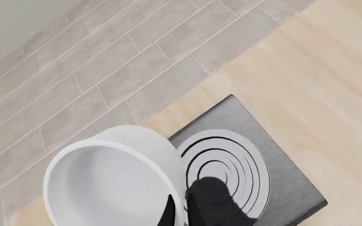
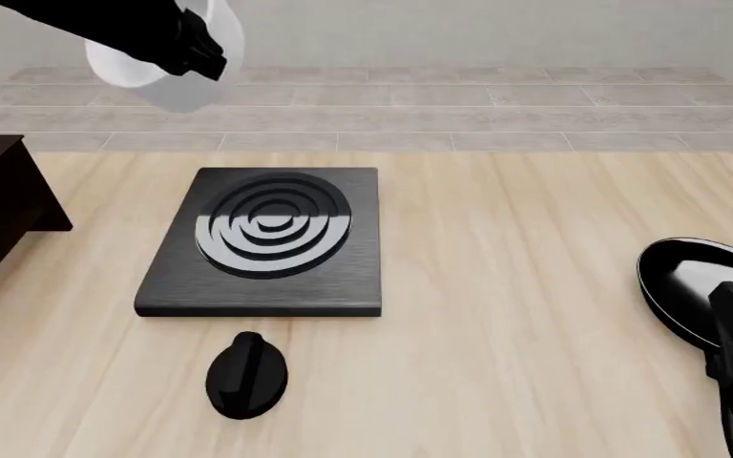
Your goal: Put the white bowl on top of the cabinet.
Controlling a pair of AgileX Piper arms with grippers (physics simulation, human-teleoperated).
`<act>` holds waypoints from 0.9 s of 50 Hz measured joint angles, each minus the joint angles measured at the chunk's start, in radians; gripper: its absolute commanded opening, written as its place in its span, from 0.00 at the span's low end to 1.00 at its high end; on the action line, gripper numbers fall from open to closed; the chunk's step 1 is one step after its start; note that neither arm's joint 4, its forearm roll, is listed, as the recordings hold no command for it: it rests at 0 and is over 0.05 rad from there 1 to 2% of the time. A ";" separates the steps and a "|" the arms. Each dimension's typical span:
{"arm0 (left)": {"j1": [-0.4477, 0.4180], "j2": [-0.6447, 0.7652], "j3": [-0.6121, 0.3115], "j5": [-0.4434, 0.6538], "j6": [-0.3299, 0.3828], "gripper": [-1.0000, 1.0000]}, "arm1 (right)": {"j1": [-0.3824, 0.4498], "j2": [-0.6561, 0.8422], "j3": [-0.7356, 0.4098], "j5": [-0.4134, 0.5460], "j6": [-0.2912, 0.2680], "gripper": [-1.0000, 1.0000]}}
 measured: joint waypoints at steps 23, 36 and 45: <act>0.140 -0.017 -0.029 0.068 0.046 0.00 | 0.000 0.000 0.000 0.000 0.000 1.00; 0.247 -0.027 -0.074 0.149 0.096 0.00 | 0.000 0.000 0.000 0.000 0.000 1.00; 0.337 -0.033 -0.099 0.191 0.133 0.00 | 0.000 0.000 0.000 0.000 0.000 1.00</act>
